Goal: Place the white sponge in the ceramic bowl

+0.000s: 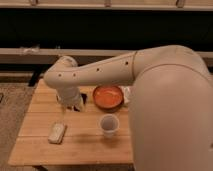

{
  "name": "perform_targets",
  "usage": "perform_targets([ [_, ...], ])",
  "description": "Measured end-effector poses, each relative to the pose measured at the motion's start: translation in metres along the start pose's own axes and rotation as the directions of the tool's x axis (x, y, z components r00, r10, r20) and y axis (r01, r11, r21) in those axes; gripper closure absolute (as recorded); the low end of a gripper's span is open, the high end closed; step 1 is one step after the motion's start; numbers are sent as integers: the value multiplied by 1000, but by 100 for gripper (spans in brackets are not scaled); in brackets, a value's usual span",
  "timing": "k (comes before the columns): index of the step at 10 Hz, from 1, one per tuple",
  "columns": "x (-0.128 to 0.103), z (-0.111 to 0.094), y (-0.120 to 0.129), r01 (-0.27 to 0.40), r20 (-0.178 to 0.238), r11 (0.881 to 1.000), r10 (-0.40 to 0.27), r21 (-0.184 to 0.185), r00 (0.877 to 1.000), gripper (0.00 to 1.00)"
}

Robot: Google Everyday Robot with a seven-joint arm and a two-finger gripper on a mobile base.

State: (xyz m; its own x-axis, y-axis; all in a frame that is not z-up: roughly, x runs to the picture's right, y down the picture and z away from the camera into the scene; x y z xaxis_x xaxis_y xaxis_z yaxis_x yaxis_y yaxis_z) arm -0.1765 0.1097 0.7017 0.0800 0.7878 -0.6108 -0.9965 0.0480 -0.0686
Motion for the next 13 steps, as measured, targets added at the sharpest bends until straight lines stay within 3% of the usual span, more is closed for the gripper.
perform_targets([
  [2, 15, 8, 51, 31, 11, 1000, -31, -6, 999, 35],
  [5, 24, 30, 88, 65, 0, 998, -65, -1, 998, 35],
  [10, 33, 82, 121, 111, -56, 994, -112, -10, 992, 35],
  [13, 36, 109, 129, 130, -73, 991, -130, -6, 989, 35],
])
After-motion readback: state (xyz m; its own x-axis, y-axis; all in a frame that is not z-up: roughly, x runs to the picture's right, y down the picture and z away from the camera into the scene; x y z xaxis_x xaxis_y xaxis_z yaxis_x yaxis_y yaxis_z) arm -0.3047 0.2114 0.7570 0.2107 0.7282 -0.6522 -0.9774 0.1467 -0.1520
